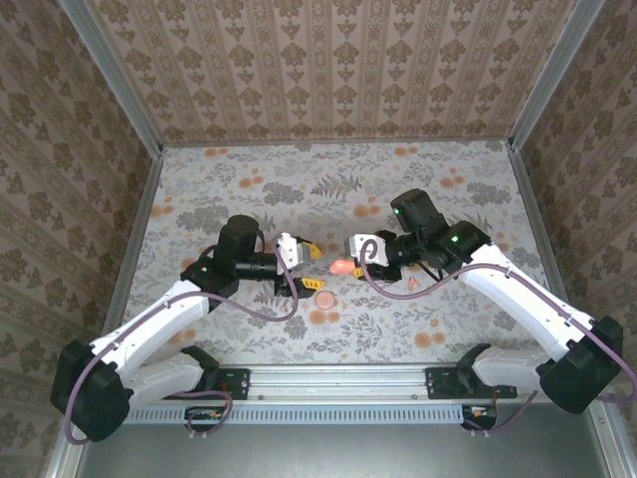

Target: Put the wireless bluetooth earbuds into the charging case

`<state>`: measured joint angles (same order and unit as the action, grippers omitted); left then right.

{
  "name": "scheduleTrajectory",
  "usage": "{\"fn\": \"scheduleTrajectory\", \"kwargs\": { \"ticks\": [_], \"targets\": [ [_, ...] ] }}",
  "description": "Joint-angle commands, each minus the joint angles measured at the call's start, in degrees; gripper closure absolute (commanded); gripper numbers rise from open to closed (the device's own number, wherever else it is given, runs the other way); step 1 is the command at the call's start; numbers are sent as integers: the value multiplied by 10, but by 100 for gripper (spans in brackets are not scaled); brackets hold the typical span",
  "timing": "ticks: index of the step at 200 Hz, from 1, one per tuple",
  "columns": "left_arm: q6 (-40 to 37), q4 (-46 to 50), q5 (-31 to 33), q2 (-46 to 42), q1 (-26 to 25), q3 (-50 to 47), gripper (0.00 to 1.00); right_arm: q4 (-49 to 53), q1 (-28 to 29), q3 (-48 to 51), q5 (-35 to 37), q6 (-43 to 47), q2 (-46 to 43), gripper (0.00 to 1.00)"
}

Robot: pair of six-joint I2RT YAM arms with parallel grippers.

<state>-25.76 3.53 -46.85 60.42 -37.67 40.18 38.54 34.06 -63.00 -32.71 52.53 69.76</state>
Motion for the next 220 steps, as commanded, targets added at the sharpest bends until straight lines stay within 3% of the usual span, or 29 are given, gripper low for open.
{"fn": "scheduleTrajectory", "kwargs": {
  "ticks": [1,65,131,178,220],
  "targets": [
    [-37,28,2,7,-11,18,37,-14,11,14,-6,29,7,76],
    [-33,11,-10,46,-35,35,39,-56,13,23,-61,23,38,76],
    [-17,-15,-19,61,-37,34,56,-76,13,32,-87,9,37,76],
    [-1,-32,-38,65,-36,40,57,-109,13,36,-89,-3,42,76],
    [2,-26,-33,58,-33,29,73,-116,12,36,-86,-5,46,76]
  ]
}}
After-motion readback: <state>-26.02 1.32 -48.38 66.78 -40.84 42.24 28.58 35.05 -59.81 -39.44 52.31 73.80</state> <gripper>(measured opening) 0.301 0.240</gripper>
